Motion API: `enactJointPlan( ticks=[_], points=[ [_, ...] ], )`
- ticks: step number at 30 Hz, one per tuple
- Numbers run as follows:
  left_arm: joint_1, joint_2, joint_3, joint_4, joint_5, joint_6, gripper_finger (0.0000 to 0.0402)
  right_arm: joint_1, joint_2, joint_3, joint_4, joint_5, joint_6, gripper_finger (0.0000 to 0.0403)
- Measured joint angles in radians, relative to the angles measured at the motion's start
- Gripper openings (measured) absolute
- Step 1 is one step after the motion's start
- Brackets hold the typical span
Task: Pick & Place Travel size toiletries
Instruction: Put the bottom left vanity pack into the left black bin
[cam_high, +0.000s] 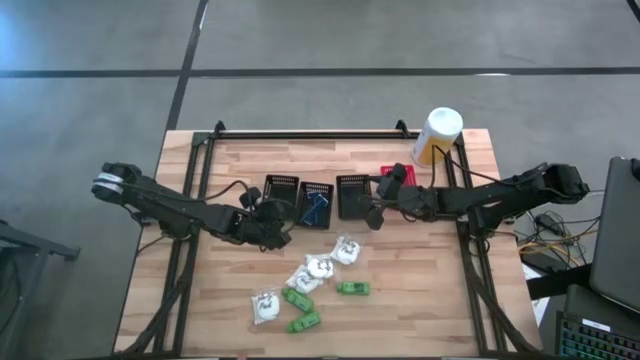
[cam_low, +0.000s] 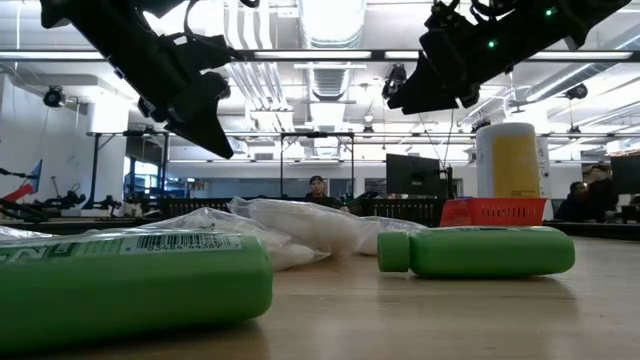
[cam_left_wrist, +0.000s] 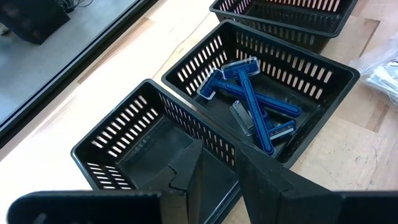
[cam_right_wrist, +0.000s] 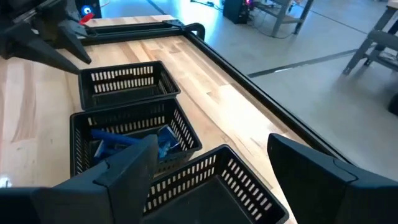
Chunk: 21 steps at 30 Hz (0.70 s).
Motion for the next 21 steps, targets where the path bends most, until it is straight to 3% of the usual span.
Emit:
enactJointPlan(
  ticks=[21],
  points=[
    [0.000,0.000,0.000,0.000,0.000,0.000,0.0099,0.000,0.000,0.000,0.001,0.000,-0.001,0.0270]
  ],
)
